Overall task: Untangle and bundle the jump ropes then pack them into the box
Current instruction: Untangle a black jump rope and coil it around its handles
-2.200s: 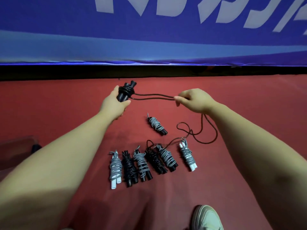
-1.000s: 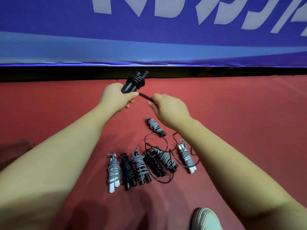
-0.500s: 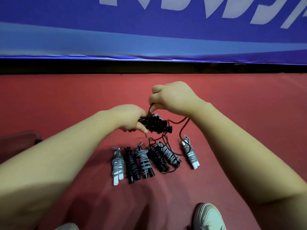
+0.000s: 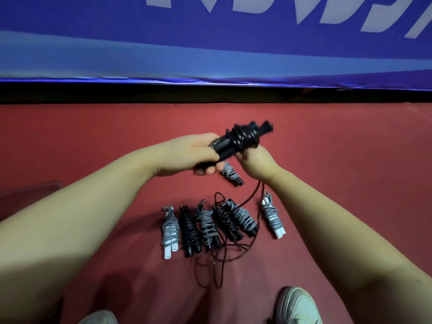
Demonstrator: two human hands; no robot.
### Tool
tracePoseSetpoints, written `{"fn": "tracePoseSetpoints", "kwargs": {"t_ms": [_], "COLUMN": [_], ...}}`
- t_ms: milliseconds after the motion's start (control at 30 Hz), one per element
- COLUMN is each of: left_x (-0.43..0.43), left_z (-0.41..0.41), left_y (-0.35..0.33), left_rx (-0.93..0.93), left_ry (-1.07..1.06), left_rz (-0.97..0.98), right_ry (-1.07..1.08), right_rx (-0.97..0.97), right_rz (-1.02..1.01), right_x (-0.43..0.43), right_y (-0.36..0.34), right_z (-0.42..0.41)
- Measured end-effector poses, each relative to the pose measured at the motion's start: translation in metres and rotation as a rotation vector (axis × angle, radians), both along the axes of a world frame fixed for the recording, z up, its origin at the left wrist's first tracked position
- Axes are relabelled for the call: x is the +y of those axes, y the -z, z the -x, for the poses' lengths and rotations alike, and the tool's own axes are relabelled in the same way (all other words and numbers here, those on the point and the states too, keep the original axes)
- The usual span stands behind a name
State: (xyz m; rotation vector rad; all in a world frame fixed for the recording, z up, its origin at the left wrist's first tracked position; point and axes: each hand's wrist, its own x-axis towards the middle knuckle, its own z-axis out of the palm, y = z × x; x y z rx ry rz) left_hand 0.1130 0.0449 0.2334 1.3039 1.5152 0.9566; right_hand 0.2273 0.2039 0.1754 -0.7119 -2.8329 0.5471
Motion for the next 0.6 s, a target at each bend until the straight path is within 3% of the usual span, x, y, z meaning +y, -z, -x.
{"fn": "tracePoseSetpoints", "kwargs": {"t_ms": [33,133,300,433,600], "left_x": [0.001,0.004,0.015,0.019,0.019], "left_z": [0.000,0.000,0.014,0.032,0.063], "left_y": [-0.001,0.003,0.017,0.035,0.058], "left_rx": [-0.062,0.019,-0.006,0.063,0.109], "left_ry": [-0.023,-0.115,-0.478,-0.634,-0.899], "left_rz": [-0.010,-0.025,-0.071,-0.124,-0.061], "right_ry": [0.015,0.030,0.089,0.140,0.143], "right_rx": [0.014,0.064,-0.077,-0.133,-0.124], "right_rz": [0.012,0.096,0.064,0.081,0.416], "right_x": [-0.003,-0.018,-0.025,-0.034,-0.043], "right_y": [0.001,-0.003,0.003,-0.002,-0.012], "right_z": [0.001,0.008,0.016,0.022,0.024]}}
